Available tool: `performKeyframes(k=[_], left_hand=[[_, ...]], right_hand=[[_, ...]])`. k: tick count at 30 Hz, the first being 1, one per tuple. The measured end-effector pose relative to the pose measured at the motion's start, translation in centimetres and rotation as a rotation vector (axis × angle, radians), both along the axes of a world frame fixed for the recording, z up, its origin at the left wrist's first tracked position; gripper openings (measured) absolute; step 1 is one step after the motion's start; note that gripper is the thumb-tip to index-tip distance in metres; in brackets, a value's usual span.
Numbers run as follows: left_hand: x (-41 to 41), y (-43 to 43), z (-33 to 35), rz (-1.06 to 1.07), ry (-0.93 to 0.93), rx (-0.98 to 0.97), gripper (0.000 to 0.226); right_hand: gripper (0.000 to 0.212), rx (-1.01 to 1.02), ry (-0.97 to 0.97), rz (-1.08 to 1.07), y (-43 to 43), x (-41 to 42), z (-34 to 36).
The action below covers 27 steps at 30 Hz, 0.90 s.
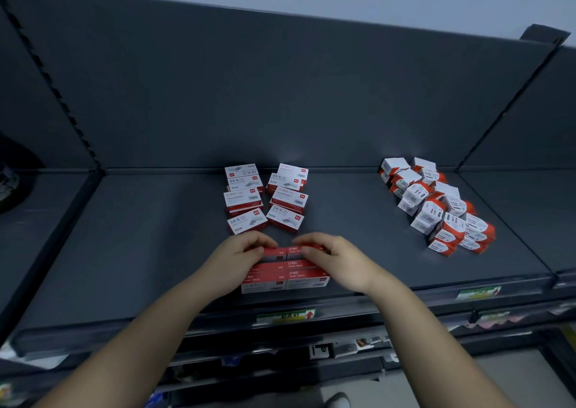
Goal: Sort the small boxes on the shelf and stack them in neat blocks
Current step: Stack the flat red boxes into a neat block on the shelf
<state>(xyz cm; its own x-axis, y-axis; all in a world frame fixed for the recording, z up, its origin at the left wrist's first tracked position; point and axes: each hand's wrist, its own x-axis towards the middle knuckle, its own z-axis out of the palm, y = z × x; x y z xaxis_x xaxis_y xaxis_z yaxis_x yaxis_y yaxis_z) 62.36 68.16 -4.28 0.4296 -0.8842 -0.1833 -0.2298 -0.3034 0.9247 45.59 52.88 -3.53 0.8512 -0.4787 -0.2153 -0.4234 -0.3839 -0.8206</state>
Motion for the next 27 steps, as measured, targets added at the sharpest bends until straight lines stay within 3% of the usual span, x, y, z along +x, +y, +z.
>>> performKeyframes(k=[3,6,8,11,17,21,24,27], left_hand=[[-0.4,0.8,-0.1,-0.054,0.037,-0.045,0.014],[-0.5,1.6,-0.3,-0.145,-0.103,0.023,0.048],[-0.5,1.8,-0.6,-0.175,-0.229,0.029,0.059],[-0.5,1.9,-1.0,-0.175,-0.321,-0.021,0.058],[-0.6,2.0,-1.6,-0.163,-0.376,-0.09,0.055],[-0.1,2.2,-1.2,-0.187,-0.331,-0.051,0.054],[1.4,2.0,-0.3,0.003,-0.258,-0.148,0.035],[4.0,1.3,-0.5,0.247,-0.386,-0.101,0.015]], right_hand=[[0.053,-0.006,-0.002,0.047,0.6,-0.8,-0.7],[0.072,-0.253,0.063,0.129,0.8,-1.2,-1.1],[0.068,-0.33,0.043,0.146,1.1,-1.2,-1.1],[0.061,-0.352,0.014,0.142,1.3,-1.3,-1.2],[0.058,-0.371,0.006,0.121,1.6,-1.3,-1.3],[0.067,-0.332,0.074,0.166,1.0,-1.4,-0.9],[0.065,-0.191,0.001,0.061,-0.1,-0.9,-0.3],[0.043,-0.307,0.015,-0.067,-1.8,0.6,0.9]])
